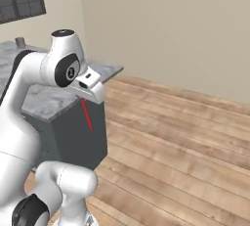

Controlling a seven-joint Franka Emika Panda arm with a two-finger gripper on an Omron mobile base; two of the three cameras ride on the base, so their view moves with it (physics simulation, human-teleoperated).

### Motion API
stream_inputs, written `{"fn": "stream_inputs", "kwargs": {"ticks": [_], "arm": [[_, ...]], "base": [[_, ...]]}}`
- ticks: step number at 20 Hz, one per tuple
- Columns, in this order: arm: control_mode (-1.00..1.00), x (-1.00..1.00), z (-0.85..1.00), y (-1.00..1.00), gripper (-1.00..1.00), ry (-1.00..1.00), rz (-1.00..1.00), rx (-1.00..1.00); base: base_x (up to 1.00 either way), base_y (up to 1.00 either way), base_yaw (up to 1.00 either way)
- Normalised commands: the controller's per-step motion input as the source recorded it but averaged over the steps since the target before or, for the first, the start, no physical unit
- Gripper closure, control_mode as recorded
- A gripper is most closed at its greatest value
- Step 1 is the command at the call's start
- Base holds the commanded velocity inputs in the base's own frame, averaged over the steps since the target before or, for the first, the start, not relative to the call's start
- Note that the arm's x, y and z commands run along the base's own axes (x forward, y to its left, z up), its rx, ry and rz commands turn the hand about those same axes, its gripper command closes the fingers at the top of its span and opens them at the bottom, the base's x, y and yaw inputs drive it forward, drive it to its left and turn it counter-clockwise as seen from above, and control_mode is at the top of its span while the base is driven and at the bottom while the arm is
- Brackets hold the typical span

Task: Take a straw from the drawer in front and place it inside the glass cup on the dining counter.

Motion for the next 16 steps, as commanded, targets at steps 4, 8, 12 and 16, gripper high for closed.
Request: {"fn": "stream_inputs", "kwargs": {"ticks": [4,8,12,16], "arm": [[1.0,0.0,0.0,0.0,1.0,0.0,0.0,0.0],[1.0,0.0,0.0,0.0,1.0,0.0,0.0,0.0],[1.0,0.0,0.0,0.0,1.0,0.0,0.0,0.0],[1.0,0.0,0.0,0.0,1.0,0.0,0.0,0.0]], "base": [[1.0,-0.82,-0.01],[1.0,-0.7,0.0],[1.0,-0.53,0.0],[1.0,-0.33,0.0]]}}
